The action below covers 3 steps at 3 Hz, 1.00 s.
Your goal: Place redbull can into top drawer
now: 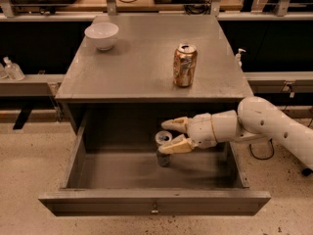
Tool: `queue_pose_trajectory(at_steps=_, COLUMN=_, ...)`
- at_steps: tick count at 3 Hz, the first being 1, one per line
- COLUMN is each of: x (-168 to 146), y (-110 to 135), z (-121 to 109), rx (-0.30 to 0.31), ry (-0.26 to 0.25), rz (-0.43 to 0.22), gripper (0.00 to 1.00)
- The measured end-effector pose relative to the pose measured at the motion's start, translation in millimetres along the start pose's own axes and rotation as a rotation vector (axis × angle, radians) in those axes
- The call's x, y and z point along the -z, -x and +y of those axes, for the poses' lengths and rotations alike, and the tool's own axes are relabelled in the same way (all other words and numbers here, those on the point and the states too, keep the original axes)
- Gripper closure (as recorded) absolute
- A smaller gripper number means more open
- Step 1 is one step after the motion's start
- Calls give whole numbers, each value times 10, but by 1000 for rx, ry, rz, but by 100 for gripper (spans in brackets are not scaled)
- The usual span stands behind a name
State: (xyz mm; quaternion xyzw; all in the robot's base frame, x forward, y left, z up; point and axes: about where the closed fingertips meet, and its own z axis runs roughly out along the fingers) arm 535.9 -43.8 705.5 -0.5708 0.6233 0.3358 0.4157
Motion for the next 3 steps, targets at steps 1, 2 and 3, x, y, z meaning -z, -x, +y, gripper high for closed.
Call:
queue_pose_trajectory(at_steps=1, x=-16, y=5, z=6, rx=1, ry=3, rz=-1, gripper=0)
queue_pose_trajectory(at_steps=2, x=34, y=54, z=24, rx=22, ry=5, rz=5, gripper=0)
queue_pose_trajectory(at_steps=3, x=201, y=96, z=106, rx=9, ry=-4, rz=67, gripper=0)
